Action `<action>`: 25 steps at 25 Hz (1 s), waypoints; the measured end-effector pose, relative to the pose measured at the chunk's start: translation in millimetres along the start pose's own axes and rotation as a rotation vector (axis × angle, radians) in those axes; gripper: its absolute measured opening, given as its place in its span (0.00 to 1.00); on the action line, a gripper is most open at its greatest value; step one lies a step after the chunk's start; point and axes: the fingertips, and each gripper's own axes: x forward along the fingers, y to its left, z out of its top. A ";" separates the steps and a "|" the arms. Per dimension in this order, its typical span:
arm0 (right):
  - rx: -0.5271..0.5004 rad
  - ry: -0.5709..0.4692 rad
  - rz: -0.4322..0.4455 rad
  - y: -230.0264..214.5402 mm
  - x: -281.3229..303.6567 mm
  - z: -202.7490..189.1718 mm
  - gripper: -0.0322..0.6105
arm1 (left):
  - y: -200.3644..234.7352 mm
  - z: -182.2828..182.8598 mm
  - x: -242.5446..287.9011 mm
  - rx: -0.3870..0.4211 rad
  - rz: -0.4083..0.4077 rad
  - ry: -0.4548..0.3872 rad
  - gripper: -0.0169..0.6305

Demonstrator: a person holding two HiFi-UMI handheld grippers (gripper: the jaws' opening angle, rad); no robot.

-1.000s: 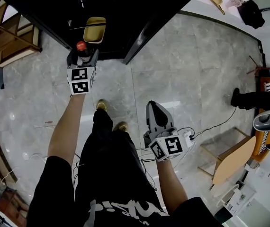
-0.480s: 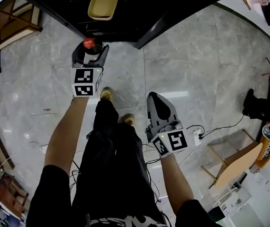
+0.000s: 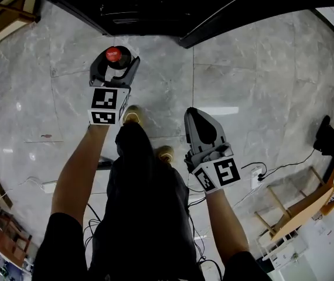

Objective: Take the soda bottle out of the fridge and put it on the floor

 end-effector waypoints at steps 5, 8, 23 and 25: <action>-0.008 -0.002 0.005 -31.7 38.5 -56.4 0.09 | 5.4 -72.0 42.1 0.005 0.008 0.010 0.51; -0.010 -0.002 0.006 -47.8 56.3 -84.7 0.09 | 8.6 -109.9 60.9 0.003 0.011 0.031 0.51; -0.008 -0.036 0.025 -106.2 121.2 -159.4 0.09 | 19.9 -190.6 133.5 0.011 0.012 -0.020 0.51; -0.011 -0.034 0.030 -106.5 123.6 -161.6 0.09 | 19.6 -195.8 137.1 0.017 0.011 -0.016 0.51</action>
